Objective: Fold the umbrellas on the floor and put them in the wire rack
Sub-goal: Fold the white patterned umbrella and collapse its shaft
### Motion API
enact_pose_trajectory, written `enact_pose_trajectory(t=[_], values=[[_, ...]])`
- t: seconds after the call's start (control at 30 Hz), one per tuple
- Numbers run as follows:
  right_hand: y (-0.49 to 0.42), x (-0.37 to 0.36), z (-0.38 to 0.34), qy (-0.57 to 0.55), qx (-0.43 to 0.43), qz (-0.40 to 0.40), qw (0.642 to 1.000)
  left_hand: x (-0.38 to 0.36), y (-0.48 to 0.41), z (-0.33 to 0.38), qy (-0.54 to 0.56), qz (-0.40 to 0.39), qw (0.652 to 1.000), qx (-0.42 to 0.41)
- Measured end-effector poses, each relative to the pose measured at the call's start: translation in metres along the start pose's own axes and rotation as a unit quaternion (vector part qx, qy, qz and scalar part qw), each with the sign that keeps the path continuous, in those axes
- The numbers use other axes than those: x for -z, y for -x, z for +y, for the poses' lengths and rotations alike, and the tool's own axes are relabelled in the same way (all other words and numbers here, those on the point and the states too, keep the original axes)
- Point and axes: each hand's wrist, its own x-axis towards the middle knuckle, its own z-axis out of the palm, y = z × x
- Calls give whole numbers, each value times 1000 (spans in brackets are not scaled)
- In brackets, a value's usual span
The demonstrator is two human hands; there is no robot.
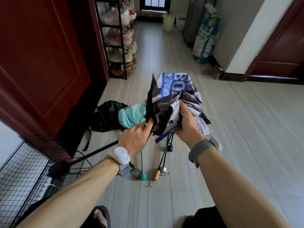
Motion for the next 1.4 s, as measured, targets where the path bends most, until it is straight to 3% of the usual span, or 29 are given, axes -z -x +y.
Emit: enact_pose_trajectory(t=[0.07,0.1,0.13,0.17,0.23,0.3,0.33,0.37,0.4,0.47,0.6,0.67,0.7,0.8,0.9,0.97,1.03,1.07,1.1,1.13,1.17,1.2,1.23,1.33,1.37,1.4], values=[[-3,3,-1,10,12,47,999,8,-2,5,109,-36,991,61],[-5,5,0,11,18,49,999,15,-5,10,199,-72,970,120],[-6,7,-1,8,23,38,999,21,-8,15,299,-114,928,191],[-7,9,-2,2,24,21,999,25,-11,19,400,-150,863,271],[-8,13,-1,-9,18,-11,1000,30,-19,21,555,-183,699,412],[-9,14,-2,-11,6,-48,999,32,-24,13,630,-195,575,483],[-8,13,-1,-10,1,-72,997,34,-26,7,641,-223,547,490],[-8,12,0,-11,-2,-92,996,34,-26,2,641,-266,542,473],[-8,12,0,-5,3,-102,995,36,-26,1,637,-306,554,440],[-7,13,1,30,41,-95,994,37,-24,4,607,-335,610,384],[-1,13,-2,184,141,-68,970,31,-26,15,459,-253,786,328],[3,10,-3,243,172,-70,952,21,-21,13,307,-224,886,265],[4,9,-4,260,171,-72,947,14,-15,10,240,-214,918,234],[7,4,-3,256,112,-63,958,8,-5,4,138,-167,955,203],[9,2,-1,211,33,-27,977,3,1,5,55,-84,992,75],[8,1,-2,124,30,-17,992,-1,3,12,-27,-34,999,11],[7,1,-6,61,25,12,998,9,2,28,12,-80,995,51],[5,3,-7,50,19,24,998,16,-1,34,96,-126,981,110],[4,6,-7,46,15,23,999,21,-6,38,225,-183,940,182],[4,7,-9,43,11,9,999,28,-14,39,389,-253,847,260],[3,9,-9,37,6,-16,999,34,-22,37,516,-316,730,316],[4,10,-10,30,-3,-47,998,40,-27,32,591,-365,636,338],[6,9,-11,26,-13,-76,997,45,-30,27,626,-403,577,337],[13,7,-18,23,-28,-142,989,51,-33,12,699,-435,462,330],[16,6,-19,27,-24,-146,989,56,-34,13,701,-434,456,335],[18,5,-20,37,-15,-142,989,55,-34,14,681,-426,489,340]])
